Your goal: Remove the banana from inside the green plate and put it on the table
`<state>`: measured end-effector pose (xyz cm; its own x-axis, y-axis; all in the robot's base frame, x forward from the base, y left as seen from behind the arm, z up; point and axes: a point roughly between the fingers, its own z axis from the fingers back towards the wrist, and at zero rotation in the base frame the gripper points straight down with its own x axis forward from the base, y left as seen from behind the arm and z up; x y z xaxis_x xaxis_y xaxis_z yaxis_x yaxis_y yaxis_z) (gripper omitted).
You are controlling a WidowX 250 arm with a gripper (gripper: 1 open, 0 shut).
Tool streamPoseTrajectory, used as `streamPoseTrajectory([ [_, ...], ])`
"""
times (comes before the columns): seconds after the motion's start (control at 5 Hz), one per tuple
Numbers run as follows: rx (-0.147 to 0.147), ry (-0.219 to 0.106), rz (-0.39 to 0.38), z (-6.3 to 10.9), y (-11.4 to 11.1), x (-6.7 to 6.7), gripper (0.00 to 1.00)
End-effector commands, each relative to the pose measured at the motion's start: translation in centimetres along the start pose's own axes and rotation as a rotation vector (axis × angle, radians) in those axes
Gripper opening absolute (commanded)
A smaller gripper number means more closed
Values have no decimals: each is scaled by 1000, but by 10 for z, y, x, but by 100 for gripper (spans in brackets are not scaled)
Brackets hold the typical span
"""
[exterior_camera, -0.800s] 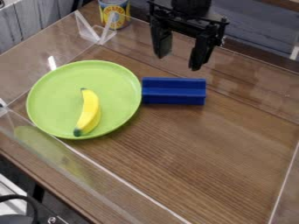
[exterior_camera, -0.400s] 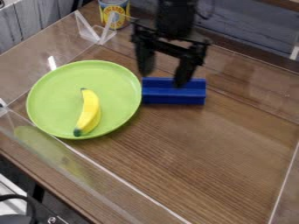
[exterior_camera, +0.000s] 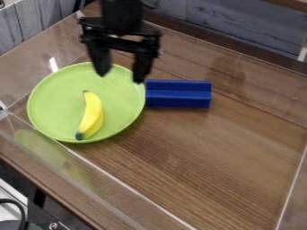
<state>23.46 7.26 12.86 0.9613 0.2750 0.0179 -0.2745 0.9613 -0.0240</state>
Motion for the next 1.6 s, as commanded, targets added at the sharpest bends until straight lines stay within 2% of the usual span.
streamPoseTrajectory([
  [0.0,-5,-60,50,1,24,-6,100],
  [0.2,-5,-73,93,-13,41,-8,100],
  [1.4,17,-37,194,-73,45,1,100],
])
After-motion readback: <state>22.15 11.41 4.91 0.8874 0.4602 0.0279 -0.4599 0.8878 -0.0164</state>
